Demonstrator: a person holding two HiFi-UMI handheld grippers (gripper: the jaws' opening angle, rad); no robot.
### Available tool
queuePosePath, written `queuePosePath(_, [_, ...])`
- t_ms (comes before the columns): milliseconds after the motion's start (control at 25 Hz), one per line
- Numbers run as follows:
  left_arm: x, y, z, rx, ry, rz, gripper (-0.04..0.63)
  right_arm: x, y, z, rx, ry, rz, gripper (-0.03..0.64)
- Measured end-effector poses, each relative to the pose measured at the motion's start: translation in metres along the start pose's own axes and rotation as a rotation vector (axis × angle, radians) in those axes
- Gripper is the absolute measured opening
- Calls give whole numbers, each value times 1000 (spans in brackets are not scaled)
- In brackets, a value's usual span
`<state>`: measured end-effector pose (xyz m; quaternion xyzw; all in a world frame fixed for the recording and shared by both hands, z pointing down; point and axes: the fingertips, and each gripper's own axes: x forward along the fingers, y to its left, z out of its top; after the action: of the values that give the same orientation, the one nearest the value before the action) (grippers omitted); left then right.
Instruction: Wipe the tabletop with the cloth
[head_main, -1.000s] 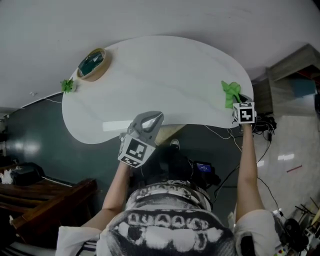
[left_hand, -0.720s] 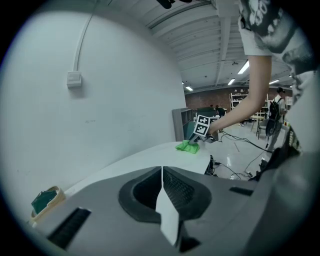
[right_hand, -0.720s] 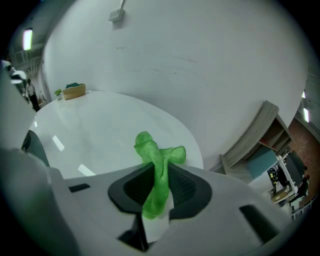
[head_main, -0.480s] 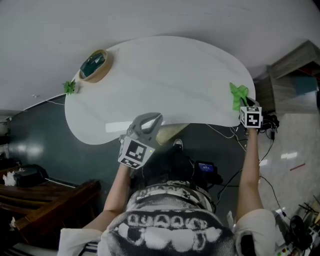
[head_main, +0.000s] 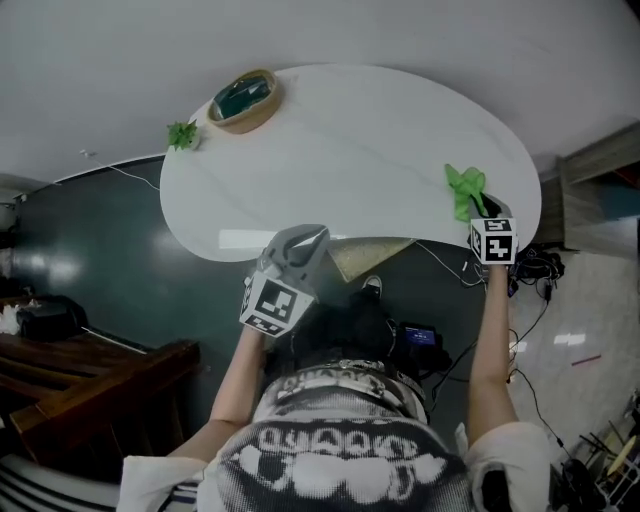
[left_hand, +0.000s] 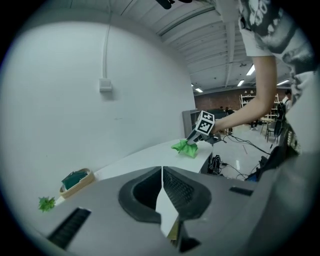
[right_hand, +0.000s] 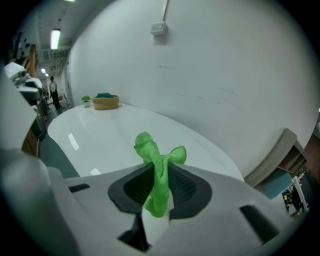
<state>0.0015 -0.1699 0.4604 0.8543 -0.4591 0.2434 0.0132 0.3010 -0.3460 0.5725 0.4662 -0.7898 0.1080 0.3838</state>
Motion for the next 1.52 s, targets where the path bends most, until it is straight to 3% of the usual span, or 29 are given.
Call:
queuePosePath(480, [-150,77,-94,-79,14,147,9,11,304,131,-161,-154,302,83])
queuePosePath(880, [-241,115,-160,-160,50,277,9,13,513,174,-274,-185,536,83])
queuePosePath(1200, [-280,121,-191,-215,68,335,9,6,609,164,-346,-152,655,83])
queuePosePath(1520, [-271,109,-196,-229,67,298,9,13,618,130,-334,-94,656,83])
